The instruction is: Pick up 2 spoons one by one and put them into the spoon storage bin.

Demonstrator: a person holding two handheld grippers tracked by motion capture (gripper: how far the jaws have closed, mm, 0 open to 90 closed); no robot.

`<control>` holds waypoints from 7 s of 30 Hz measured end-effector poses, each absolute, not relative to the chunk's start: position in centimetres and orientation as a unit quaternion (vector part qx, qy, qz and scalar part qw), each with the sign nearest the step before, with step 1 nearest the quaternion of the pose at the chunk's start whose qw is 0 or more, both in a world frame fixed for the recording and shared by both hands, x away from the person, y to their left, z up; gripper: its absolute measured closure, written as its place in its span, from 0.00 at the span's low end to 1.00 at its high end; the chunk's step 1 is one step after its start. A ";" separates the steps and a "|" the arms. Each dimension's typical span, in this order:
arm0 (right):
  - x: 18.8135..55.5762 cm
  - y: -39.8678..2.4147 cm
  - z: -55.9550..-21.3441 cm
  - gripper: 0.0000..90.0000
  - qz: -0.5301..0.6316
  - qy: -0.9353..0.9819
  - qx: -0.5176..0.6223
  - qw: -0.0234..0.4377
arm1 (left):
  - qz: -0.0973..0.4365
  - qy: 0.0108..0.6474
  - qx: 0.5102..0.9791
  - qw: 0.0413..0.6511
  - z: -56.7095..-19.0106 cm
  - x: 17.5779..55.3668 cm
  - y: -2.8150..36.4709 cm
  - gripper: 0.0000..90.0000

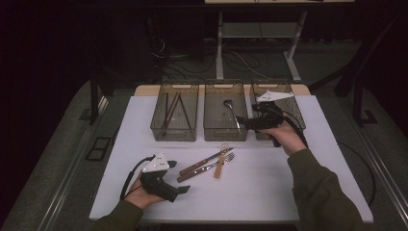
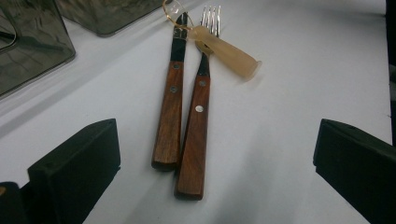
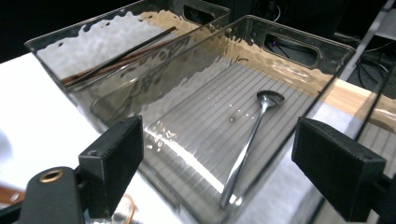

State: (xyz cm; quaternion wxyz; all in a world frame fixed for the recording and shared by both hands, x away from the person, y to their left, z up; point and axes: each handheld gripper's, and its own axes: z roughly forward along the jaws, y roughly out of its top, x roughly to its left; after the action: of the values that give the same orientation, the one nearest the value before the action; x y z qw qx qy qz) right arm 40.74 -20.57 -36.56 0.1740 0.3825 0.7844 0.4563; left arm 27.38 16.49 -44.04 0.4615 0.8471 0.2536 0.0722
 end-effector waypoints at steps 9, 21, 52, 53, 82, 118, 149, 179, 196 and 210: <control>36.8 -22.5 -38.0 0.19 0.465 0.780 0.379 0.181 | 0.073 0.264 0.843 0.463 -44.0 27.4 16.5 0.00; 32.1 -25.3 -41.3 0.19 0.460 0.781 0.386 0.170 | 0.080 0.281 0.835 0.466 -44.0 27.6 16.9 0.00; 26.4 -28.5 -44.1 0.19 0.448 0.792 0.383 0.158 | 0.099 0.298 0.824 0.471 -42.0 29.8 14.9 0.30; 26.4 -28.5 -44.1 0.19 0.448 0.792 0.384 0.157 | 0.095 0.299 0.823 0.474 -42.0 30.0 14.7 0.32; 26.4 -28.3 -44.2 0.19 0.438 0.801 0.378 0.157 | 0.059 0.266 0.863 0.425 -43.1 30.6 6.2 0.57; 26.3 -28.3 -44.2 0.19 0.438 0.802 0.374 0.158 | 0.079 0.295 0.880 0.365 -44.8 29.6 4.4 0.64; 26.2 -28.2 -44.1 0.19 0.448 0.798 0.372 0.152 | 0.088 0.325 0.860 0.384 -44.7 29.7 4.9 0.82; 26.3 -28.2 -44.1 0.19 0.451 0.798 0.371 0.148 | 0.045 0.287 0.856 0.429 -42.7 30.6 7.4 0.82; 26.2 -28.1 -44.0 0.19 0.454 0.798 0.367 0.147 | 0.040 0.269 0.846 0.460 -40.9 31.2 9.5 0.81; 26.2 -28.1 -44.1 0.19 0.452 0.799 0.368 0.148 | 0.052 0.266 0.834 0.481 -39.7 32.3 10.0 0.81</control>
State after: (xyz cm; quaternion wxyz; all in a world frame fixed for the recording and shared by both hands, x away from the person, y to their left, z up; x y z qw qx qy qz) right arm 26.22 -28.06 -44.10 0.1476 0.3685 0.7988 0.4521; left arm 32.35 10.02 -39.71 0.4809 0.8339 0.2657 0.0524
